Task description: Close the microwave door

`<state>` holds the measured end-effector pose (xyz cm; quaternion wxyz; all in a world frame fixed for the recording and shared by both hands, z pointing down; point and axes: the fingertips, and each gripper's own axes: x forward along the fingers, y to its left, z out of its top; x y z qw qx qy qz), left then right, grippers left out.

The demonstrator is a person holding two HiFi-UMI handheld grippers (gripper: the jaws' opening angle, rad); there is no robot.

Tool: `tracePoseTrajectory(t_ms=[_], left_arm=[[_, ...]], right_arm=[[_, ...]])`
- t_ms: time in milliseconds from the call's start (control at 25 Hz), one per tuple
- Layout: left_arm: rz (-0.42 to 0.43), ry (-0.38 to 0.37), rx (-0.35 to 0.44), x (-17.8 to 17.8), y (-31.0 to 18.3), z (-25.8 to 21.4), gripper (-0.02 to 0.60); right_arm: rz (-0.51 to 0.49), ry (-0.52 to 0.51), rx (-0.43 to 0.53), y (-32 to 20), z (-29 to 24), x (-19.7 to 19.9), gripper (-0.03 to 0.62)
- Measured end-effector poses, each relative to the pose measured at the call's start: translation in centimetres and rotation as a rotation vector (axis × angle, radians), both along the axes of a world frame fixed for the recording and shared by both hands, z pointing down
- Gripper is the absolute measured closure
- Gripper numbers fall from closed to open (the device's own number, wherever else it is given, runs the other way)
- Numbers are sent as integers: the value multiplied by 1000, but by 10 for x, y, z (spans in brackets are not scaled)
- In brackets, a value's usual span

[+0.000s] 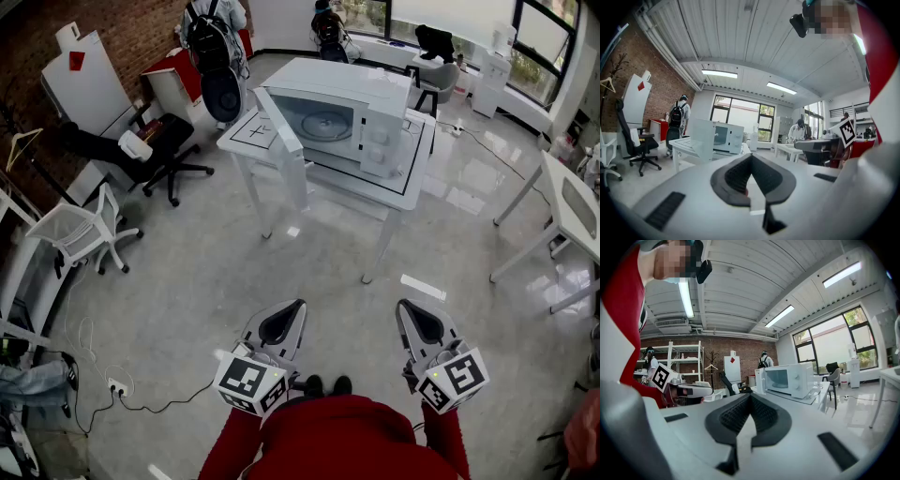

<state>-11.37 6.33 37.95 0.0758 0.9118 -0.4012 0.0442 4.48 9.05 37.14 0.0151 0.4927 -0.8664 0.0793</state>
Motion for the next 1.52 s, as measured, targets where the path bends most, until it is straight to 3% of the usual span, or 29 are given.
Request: tracePoseTrajectory(t_ms=[840,1280,1520], left_arm=[[-27,12,-31,-7,0,12,571],[-17,-14,-50,14,5,21,571],[-30,-34,-19,28,2,15,571]], right_arm=[[-23,-7,-11,1,6,-2,580],[-19,-27,-23,7,12,19,579],[-21,-31,-9,7,11,35,579]])
